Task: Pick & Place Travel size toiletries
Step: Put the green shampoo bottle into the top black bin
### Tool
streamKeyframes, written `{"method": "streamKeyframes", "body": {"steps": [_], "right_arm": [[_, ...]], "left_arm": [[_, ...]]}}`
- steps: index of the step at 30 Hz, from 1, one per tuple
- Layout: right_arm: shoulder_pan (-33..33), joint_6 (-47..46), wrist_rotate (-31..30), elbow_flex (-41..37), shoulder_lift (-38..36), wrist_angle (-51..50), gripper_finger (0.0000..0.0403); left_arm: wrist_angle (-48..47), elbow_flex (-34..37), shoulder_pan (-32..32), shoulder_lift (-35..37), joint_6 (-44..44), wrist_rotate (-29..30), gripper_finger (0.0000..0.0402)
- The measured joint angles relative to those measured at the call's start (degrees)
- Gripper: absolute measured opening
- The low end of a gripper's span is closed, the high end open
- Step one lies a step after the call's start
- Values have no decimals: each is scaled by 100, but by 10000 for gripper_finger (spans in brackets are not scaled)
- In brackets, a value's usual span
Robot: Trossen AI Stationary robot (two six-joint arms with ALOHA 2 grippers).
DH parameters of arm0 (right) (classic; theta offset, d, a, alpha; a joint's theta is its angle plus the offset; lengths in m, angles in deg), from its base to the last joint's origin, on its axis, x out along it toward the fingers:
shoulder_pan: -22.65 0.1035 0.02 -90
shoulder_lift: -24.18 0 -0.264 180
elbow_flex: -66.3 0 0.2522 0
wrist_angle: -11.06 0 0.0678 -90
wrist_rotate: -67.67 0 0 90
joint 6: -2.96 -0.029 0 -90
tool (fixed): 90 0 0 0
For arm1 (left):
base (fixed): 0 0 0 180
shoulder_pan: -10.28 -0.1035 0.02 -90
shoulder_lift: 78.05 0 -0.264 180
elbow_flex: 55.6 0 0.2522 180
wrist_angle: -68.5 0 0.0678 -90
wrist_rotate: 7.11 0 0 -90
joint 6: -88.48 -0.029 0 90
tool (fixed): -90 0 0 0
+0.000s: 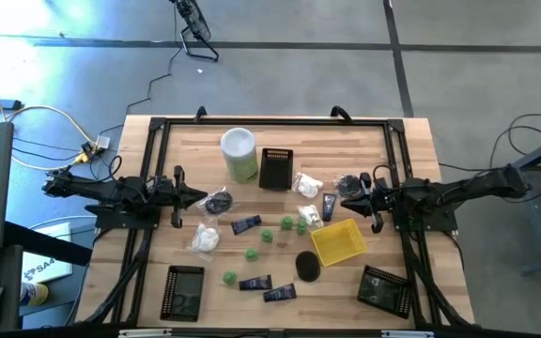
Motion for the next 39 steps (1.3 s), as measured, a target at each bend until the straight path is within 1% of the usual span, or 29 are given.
{"method": "streamKeyframes", "body": {"steps": [15,19,26,36,39], "right_arm": [[0,55,-10,5,719,795,8],[0,385,-20,203,986,791,6],[0,1080,-9,874,1776,716,3],[2,1097,-7,1679,3242,574,3],[2,974,-68,1970,3573,270,3]], "left_arm": [[2,0,0,0,0,4,3],[2,0,0,1,0,22,3],[2,0,0,0,2,22,3],[0,0,0,0,2,20,3],[-3,0,0,1,2,19,3]]}}
